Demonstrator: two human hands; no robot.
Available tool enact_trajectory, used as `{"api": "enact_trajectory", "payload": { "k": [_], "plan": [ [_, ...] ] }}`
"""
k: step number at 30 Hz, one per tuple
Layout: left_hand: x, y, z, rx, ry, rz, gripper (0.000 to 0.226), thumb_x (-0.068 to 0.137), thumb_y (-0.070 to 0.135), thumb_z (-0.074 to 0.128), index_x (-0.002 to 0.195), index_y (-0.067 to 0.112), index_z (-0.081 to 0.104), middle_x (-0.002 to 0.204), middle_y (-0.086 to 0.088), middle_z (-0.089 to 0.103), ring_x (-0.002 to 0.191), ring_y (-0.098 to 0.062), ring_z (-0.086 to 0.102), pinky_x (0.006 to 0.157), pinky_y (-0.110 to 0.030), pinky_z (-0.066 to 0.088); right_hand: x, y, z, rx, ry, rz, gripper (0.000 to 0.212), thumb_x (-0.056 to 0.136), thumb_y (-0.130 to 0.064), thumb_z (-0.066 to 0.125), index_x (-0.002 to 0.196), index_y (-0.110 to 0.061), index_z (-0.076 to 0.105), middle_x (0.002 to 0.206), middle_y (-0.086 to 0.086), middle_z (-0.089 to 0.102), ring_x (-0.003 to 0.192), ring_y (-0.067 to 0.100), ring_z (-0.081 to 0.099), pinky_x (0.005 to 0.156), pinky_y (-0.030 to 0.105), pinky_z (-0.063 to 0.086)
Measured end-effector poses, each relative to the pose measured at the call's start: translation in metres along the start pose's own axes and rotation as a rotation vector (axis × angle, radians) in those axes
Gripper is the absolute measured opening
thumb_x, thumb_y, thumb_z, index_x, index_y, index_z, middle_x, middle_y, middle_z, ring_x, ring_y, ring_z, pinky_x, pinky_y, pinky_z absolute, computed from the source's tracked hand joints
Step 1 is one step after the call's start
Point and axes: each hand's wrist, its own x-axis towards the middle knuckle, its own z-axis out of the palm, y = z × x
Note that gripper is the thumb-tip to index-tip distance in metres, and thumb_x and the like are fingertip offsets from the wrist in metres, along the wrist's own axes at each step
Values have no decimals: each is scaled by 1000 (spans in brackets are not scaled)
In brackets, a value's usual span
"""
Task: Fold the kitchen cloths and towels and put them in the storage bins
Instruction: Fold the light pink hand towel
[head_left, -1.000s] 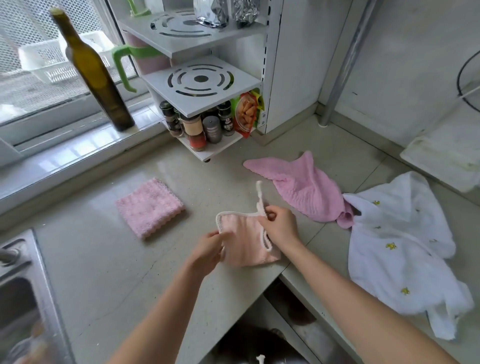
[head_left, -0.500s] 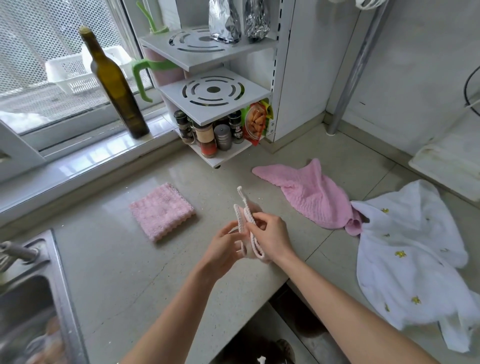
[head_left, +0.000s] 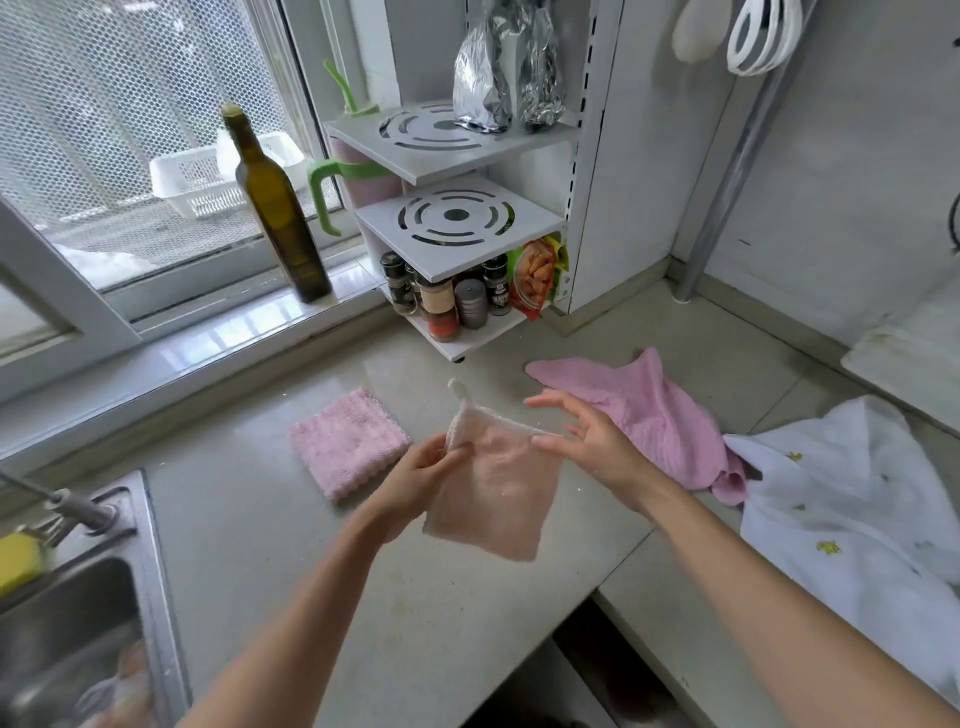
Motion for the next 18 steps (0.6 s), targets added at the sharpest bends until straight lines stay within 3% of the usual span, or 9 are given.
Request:
{"api": "enact_trajectory", "payload": {
  "k": [3,6,9,11,13,14,16,18],
  "plan": [
    [-4,10,-11,217,-9,101,18,99,14,49,106,16,65,88,8,71,79,2,63,70,-15,49,4,2,-3,-94,-205,38,22,78,-14,74,97,-25,69,138,-11,47,125,3,47,112,32,32],
    [-7,14,-21,282,52,151,17,98,13,50,98,22,64,78,19,68,73,8,59,65,-11,45,7,5,1,-268,-235,-4,19,74,-13,76,91,-20,72,127,-14,52,114,-2,51,102,25,40],
    [-11,15,-28,290,51,151,16,98,18,49,98,24,65,82,17,69,76,4,61,66,-13,47,9,6,7,-359,-232,-43,28,75,-18,76,102,-22,70,124,-14,51,108,0,52,91,14,40],
    [-12,17,-29,270,25,134,17,98,20,49,102,24,65,87,14,70,81,0,63,70,-18,50,11,4,11,-399,-251,-74,25,78,-19,73,102,-21,70,117,-12,55,104,1,53,88,14,39],
    [-14,19,-30,224,15,104,17,98,21,48,103,23,64,90,11,70,84,-2,64,73,-21,52,10,-1,14,-413,-254,-72,7,82,-22,71,89,-19,69,97,-10,59,88,1,54,79,17,39],
    [-14,21,-30,202,32,90,17,99,22,47,102,23,64,90,9,70,82,-1,64,72,-20,52,10,-5,15,-403,-238,-79,9,83,-23,69,77,-17,65,83,-9,57,75,2,52,72,18,38],
    [-11,20,-27,194,157,61,18,100,23,45,99,23,63,88,8,66,77,0,61,67,-14,48,10,-13,13,-305,-167,-98,29,86,-25,67,64,-14,51,62,-6,43,56,5,39,57,18,31],
    [-4,16,-18,216,312,2,21,101,24,42,96,19,61,85,5,63,78,-6,58,63,-18,45,12,-26,14,-112,-57,-92,29,87,-21,66,66,-9,49,61,0,43,55,7,42,53,16,38]
  ]
}}
